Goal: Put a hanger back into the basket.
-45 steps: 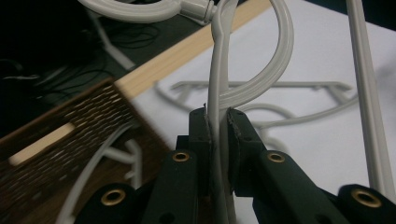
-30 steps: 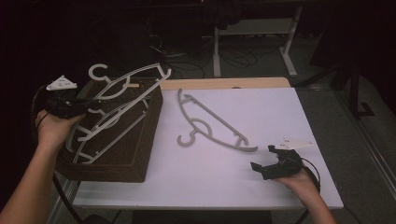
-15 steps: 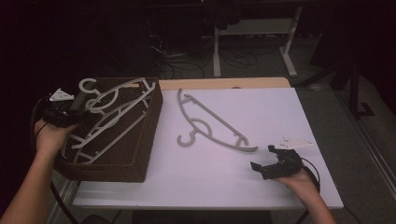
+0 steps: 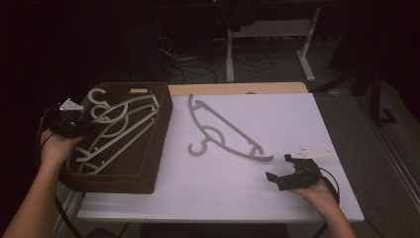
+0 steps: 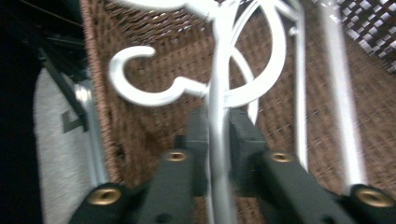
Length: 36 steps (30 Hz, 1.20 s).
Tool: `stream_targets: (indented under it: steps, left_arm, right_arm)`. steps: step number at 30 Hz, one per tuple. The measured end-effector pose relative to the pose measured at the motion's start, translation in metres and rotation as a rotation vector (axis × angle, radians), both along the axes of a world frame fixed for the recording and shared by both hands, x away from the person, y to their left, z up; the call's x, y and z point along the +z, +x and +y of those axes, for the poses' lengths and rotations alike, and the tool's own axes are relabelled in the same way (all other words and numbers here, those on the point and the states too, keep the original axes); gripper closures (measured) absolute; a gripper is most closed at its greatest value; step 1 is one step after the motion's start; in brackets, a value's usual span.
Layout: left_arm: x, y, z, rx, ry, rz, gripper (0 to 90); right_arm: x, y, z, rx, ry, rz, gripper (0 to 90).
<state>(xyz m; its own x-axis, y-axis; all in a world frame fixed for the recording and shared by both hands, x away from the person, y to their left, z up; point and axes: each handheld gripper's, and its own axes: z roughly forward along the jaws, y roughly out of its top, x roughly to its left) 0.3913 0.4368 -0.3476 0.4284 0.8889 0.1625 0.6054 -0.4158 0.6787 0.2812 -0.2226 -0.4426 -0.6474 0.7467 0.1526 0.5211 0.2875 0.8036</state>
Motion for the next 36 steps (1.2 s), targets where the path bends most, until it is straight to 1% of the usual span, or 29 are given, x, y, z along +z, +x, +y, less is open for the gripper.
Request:
stream_targets:
  steps: [1, 2, 4, 5, 7, 8, 9, 10, 11, 12, 13, 15, 19, 20, 21, 25, 31, 32, 33, 34, 35, 36]
  left_arm:
    - [0.0, 0.0, 0.0, 0.001, -0.016, -0.002, 64.2]
    - [0.0, 0.0, 0.0, 0.002, -0.016, -0.007, 61.0]
    - [0.001, 0.0, 0.0, 0.002, -0.018, -0.012, 57.3]
    - [0.002, 0.0, -0.001, 0.0, -0.039, -0.016, 54.7]
    - [0.005, -0.001, -0.002, -0.004, -0.057, -0.027, 50.9]
    - [0.005, -0.001, -0.002, -0.004, -0.057, -0.027, 48.6]
    - [0.009, -0.002, -0.005, -0.01, -0.093, -0.033, 45.6]
    - [0.009, -0.002, -0.005, -0.01, -0.093, -0.033, 44.1]
    - [0.013, -0.004, -0.009, -0.022, -0.128, -0.047, 40.9]
    - [0.013, -0.004, -0.009, -0.022, -0.128, -0.047, 39.2]
    - [0.018, -0.006, -0.015, -0.039, -0.169, -0.053, 38.2]
    - [0.023, -0.008, -0.023, -0.06, -0.212, -0.058, 35.8]
    - [0.032, -0.012, -0.042, -0.114, -0.285, -0.065, 31.9]
    - [0.032, -0.012, -0.042, -0.114, -0.285, -0.065, 31.3]
    - [0.037, -0.013, -0.054, -0.138, -0.313, -0.074, 29.5]
    - [0.046, -0.017, -0.082, -0.187, -0.343, -0.085, 28.5]
    - [0.054, -0.021, -0.13, -0.272, -0.358, -0.091, 28.6]
    - [0.054, -0.021, -0.13, -0.272, -0.358, -0.091, 28.8]
    - [0.056, -0.021, -0.146, -0.306, -0.365, -0.091, 29.3]
    - [0.056, -0.021, -0.146, -0.306, -0.365, -0.091, 29.8]
    - [0.057, -0.021, -0.161, -0.331, -0.376, -0.09, 30.3]
    - [0.057, -0.021, -0.169, -0.343, -0.375, -0.089, 31.5]
  right_arm:
    - [0.0, 0.0, 0.0, 0.0, 0.001, 0.0, 0.3]
    - [0.0, 0.0, 0.0, 0.0, 0.0, -0.001, 0.3]
    - [0.0, 0.0, 0.0, 0.0, 0.002, -0.002, 0.3]
    - [0.0, 0.0, 0.0, -0.001, 0.002, -0.001, 0.3]
    - [0.0, 0.0, 0.0, -0.001, 0.002, 0.0, 0.3]
    - [0.0, 0.0, 0.0, -0.001, 0.002, 0.0, 0.3]
    - [0.0, 0.0, 0.0, -0.001, 0.003, -0.002, 0.3]
    - [0.0, 0.0, 0.0, -0.001, 0.003, -0.002, 0.3]
    - [0.0, 0.0, 0.0, 0.0, 0.002, -0.001, 0.3]
    - [0.0, 0.0, 0.0, 0.001, 0.001, -0.001, 0.3]
    - [0.0, 0.0, 0.0, 0.001, 0.0, -0.001, 0.3]
    - [0.0, 0.0, 0.0, 0.001, 0.0, -0.001, 0.3]
    - [0.0, 0.0, 0.0, 0.001, -0.001, -0.002, 0.3]
    - [0.001, 0.0, 0.0, 0.0, 0.0, -0.003, 0.3]
    - [0.001, 0.0, 0.0, -0.001, 0.002, -0.003, 0.3]
    - [0.0, 0.0, -0.001, 0.0, 0.0, 0.0, 0.3]
    - [0.001, 0.0, 0.0, 0.005, -0.001, -0.001, 0.4]
    - [0.001, 0.0, 0.0, 0.006, -0.001, -0.002, 0.3]
    - [0.001, 0.0, 0.0, 0.005, 0.0, -0.003, 0.4]
    - [0.001, 0.0, 0.0, 0.005, 0.0, -0.003, 0.4]
    - [0.001, 0.0, -0.001, 0.004, 0.001, -0.004, 0.4]
    - [0.001, 0.0, -0.001, 0.004, 0.002, -0.003, 0.4]
